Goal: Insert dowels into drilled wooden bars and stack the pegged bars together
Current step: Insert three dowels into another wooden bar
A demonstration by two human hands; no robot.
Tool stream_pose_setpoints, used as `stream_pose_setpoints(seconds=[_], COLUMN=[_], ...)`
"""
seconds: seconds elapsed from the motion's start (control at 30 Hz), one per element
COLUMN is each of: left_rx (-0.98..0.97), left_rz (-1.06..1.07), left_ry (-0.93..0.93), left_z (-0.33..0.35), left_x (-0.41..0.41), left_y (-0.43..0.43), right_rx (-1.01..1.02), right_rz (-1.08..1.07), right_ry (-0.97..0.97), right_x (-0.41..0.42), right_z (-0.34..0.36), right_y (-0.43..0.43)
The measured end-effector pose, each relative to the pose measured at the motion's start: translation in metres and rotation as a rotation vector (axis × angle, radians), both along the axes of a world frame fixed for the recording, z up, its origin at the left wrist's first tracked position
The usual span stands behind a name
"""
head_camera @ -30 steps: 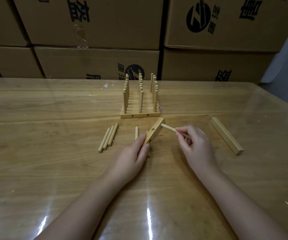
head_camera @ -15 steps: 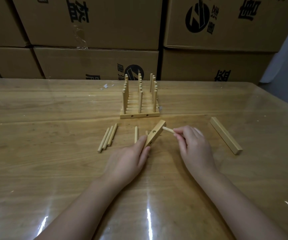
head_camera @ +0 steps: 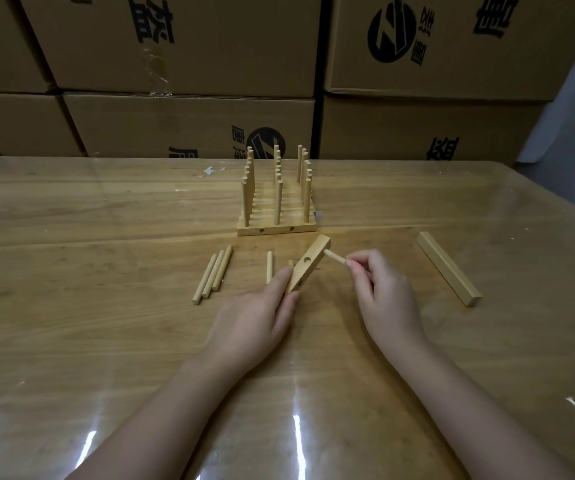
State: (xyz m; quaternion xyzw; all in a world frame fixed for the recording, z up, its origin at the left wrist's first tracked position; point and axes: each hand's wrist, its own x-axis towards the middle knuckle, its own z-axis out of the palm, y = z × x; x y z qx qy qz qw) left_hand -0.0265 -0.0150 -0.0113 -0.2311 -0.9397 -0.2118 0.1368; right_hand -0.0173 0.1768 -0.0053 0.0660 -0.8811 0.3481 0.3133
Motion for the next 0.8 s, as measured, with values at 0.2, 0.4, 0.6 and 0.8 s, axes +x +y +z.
stream_pose_setpoints(seconds=[0.2,0.4,0.6,0.8], left_rx=[0.450,0.784,0.864,0.843], left_rz=[0.016,0.025,0.025,0.040], left_ry=[-0.300,-0.442,-0.473,-0.492], left_z=[-0.001,0.006,0.009,0.010], left_x=[-0.005,-0.009,-0.009,-0.008], left_y=[-0.004,-0.006,-0.005,-0.004], right_rx=[-0.424,0.006,0.469,0.250], right_rz=[0.092,0.268,0.513,0.187], right_ry=[-0.003,-0.291,-0.351,-0.370], right_x=[0.000,-0.002,0.002,-0.001], right_z=[0.001,-0.006,-0.009,-0.005], right_y=[0.007,0.002,-0.012,-0.005])
